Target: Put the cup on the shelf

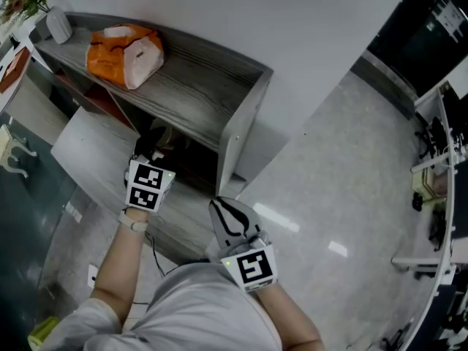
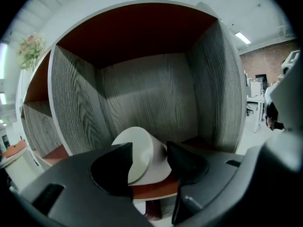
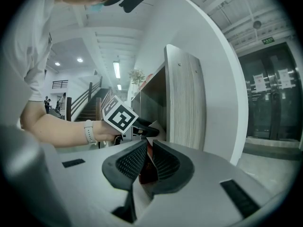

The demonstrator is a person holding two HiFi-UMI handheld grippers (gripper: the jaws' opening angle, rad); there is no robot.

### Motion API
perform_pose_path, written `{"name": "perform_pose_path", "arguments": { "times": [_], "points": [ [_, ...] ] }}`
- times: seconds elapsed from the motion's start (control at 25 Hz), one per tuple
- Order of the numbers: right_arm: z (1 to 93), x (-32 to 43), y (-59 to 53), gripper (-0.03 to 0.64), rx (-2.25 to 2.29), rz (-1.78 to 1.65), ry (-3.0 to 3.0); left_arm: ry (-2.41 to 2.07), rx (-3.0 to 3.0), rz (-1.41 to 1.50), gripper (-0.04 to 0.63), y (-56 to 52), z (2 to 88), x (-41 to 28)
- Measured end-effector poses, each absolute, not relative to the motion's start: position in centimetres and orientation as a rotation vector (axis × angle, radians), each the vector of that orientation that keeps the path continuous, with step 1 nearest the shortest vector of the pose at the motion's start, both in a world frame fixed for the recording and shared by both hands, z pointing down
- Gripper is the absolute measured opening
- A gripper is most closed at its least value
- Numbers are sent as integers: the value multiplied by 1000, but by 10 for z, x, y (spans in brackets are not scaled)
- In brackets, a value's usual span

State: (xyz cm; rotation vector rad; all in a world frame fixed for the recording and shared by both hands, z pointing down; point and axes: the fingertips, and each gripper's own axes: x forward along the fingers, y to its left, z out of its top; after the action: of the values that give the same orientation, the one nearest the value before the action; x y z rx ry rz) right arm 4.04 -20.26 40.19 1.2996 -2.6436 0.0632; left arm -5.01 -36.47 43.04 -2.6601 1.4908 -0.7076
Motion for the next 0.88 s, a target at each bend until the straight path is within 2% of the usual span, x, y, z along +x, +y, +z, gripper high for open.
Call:
{"name": "perform_pose_path", "arguments": {
  "times": [0.48,0.88],
  "points": [
    [403,46,-203,46,1326,66,-2630,1479,-2632,-653,287,-377,425,-44],
    [400,49,-200,45,1339,53,-2634,1428,-2715,-537,310,-364,421,-33]
  ]
}}
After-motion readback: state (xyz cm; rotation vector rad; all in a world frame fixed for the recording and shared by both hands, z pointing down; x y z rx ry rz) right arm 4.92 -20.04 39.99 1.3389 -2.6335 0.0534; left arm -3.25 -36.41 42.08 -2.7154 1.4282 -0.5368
